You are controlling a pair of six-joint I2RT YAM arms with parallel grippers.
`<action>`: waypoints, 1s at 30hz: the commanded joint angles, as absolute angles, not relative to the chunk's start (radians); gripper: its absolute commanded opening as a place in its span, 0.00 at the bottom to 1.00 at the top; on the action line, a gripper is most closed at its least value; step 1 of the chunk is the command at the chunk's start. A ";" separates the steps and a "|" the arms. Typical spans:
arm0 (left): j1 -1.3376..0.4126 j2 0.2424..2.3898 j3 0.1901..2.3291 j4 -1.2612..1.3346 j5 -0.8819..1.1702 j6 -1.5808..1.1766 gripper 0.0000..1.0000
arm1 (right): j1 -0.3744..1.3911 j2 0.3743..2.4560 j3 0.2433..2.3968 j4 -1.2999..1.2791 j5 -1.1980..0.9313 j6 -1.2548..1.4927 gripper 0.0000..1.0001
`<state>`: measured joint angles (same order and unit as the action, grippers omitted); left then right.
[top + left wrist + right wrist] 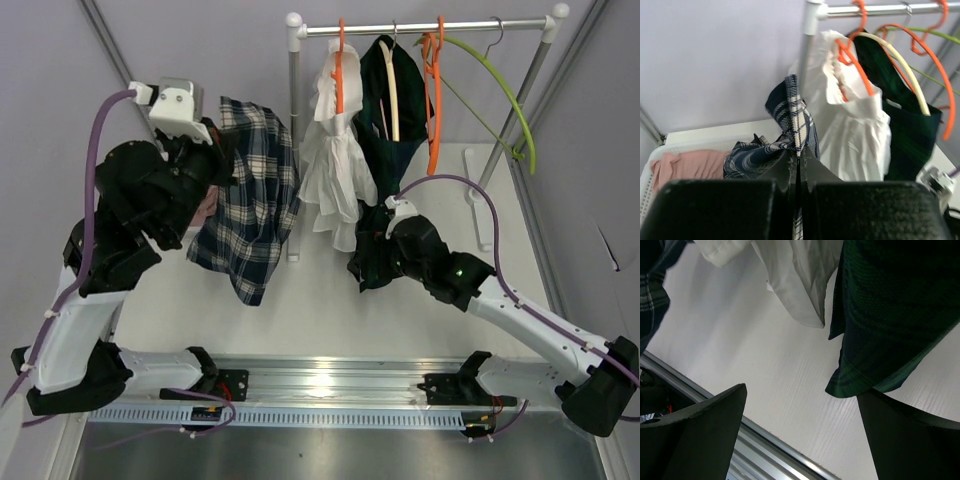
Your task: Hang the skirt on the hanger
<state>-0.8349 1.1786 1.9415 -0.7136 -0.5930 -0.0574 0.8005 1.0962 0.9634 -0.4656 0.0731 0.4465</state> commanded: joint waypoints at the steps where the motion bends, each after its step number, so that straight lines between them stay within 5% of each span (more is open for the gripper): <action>1: -0.940 1.186 1.973 -0.683 -0.687 -0.008 0.00 | 0.796 1.055 0.977 -0.437 0.084 0.414 0.99; 6: -1.029 1.235 1.896 -0.738 -0.649 -0.106 0.00 | 0.796 1.019 0.976 -0.462 0.098 0.416 0.99; 17: -1.146 1.304 1.382 -0.517 -0.428 -0.348 0.00 | 0.796 0.917 0.913 -0.511 0.158 0.429 0.99; 24: -1.063 1.514 1.417 -0.503 -0.211 -0.359 0.00 | 0.818 0.882 0.838 -0.488 0.155 0.471 0.98; 30: -0.881 1.578 1.429 -0.406 0.087 -0.354 0.25 | 0.941 0.914 0.795 -0.462 0.244 0.538 0.97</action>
<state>-0.9451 1.5688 1.3769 -0.5037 -0.1173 -0.3420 0.8806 0.9020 0.8062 -0.5014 0.1791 0.4854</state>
